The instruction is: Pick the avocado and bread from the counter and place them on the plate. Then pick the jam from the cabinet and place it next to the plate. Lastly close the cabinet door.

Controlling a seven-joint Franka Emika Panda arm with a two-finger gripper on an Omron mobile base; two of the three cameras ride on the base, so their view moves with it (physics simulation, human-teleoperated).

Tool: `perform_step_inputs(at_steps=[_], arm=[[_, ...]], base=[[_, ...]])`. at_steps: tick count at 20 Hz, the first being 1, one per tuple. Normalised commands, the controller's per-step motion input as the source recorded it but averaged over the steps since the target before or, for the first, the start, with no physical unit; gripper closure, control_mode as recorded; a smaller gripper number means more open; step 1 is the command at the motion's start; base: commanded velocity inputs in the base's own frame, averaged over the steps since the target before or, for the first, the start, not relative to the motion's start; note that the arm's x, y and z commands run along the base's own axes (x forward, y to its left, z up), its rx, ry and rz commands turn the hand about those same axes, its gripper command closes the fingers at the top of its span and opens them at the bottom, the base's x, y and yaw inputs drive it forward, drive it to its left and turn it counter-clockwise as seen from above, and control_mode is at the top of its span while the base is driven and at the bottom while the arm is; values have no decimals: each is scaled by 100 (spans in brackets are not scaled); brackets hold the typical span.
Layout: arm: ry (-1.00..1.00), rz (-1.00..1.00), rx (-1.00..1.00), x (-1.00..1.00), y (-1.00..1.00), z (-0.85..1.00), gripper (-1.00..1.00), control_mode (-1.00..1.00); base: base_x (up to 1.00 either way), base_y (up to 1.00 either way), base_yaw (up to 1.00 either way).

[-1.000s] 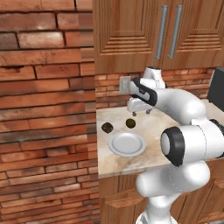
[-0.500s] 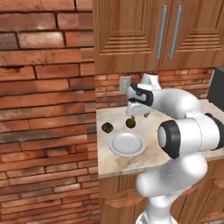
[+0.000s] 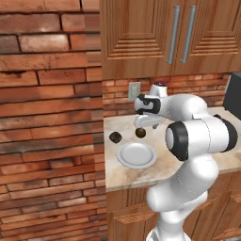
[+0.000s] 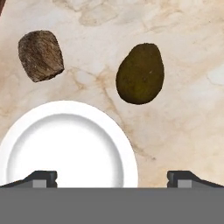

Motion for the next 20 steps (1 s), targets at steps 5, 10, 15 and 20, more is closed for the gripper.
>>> perform_step_inputs(at_steps=[5,10,15,20], arm=[[0,1,0,34,0,-21,-100,-100],[0,0,0,31,0,-21,-100,-100],[0,0,0,30,0,-21,-100,-100],[0,0,0,30,0,-26,-100,-100]], base=[[0,0,0],[0,0,0],[0,0,0],[0,0,0]])
